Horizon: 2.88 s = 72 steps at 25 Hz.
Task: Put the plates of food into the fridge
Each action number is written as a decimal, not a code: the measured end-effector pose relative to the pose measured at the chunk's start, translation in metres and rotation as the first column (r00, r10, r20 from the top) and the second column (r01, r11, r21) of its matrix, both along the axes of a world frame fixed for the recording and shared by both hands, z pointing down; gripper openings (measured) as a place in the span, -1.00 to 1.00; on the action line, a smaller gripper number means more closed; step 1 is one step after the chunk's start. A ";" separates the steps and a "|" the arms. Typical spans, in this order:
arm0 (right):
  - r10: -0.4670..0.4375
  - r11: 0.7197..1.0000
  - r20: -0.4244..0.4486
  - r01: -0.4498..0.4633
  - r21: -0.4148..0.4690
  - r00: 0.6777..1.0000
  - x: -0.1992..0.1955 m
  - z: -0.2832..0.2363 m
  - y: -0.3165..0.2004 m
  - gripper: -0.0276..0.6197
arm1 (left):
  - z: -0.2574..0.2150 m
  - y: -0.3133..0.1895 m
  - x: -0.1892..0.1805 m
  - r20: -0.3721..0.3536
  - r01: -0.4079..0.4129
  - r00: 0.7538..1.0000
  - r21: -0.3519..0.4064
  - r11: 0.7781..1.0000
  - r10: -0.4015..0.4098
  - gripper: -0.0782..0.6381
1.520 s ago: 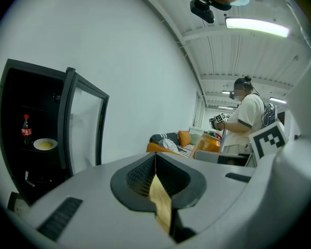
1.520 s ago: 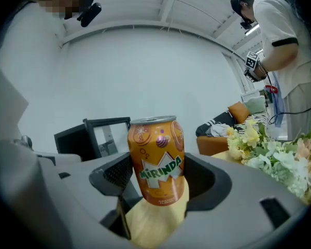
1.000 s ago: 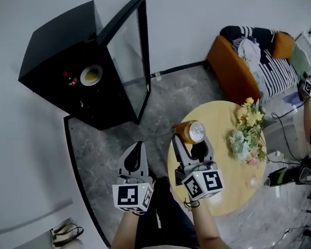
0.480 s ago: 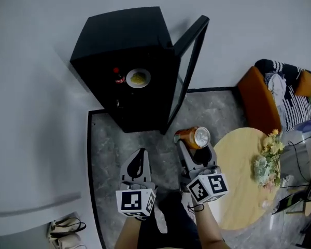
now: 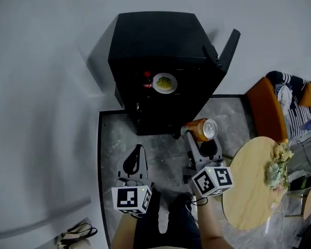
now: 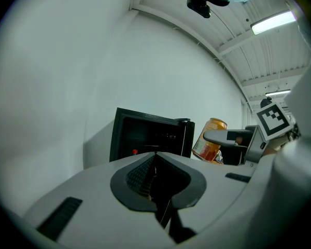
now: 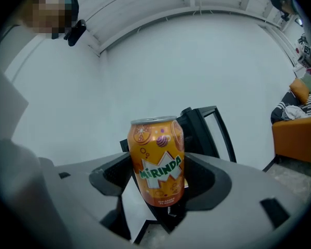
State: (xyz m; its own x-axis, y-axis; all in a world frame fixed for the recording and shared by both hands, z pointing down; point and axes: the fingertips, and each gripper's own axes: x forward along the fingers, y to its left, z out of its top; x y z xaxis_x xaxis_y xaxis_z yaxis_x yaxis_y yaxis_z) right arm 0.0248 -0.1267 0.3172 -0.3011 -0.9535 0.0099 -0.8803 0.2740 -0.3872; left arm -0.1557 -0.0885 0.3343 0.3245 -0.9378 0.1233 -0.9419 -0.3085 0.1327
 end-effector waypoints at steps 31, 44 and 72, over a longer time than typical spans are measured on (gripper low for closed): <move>-0.121 0.993 -0.058 0.122 0.005 0.991 -0.077 0.015 -0.158 0.03 | 0.032 -0.146 -0.017 0.013 -0.025 1.000 -0.001 1.000 0.025 -0.76; -0.142 0.990 -0.140 0.140 -0.027 0.980 -0.082 0.044 -0.258 0.03 | 0.040 -0.175 0.001 0.036 -0.018 0.999 -0.043 0.999 0.019 -0.76; -0.021 0.989 -0.260 0.058 0.136 0.966 -0.095 0.033 -0.330 0.02 | 0.056 -0.166 -0.004 0.003 0.020 1.000 -0.140 0.990 -0.019 -0.76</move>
State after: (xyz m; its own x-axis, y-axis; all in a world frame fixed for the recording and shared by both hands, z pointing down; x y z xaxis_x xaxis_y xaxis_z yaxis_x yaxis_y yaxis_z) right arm -0.0701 -0.4567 0.3503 -0.3435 -0.9382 -0.0418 -0.9324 0.3461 -0.1046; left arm -0.1597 -0.2548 0.3904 0.3061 -0.9175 0.2539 -0.9478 -0.2686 0.1720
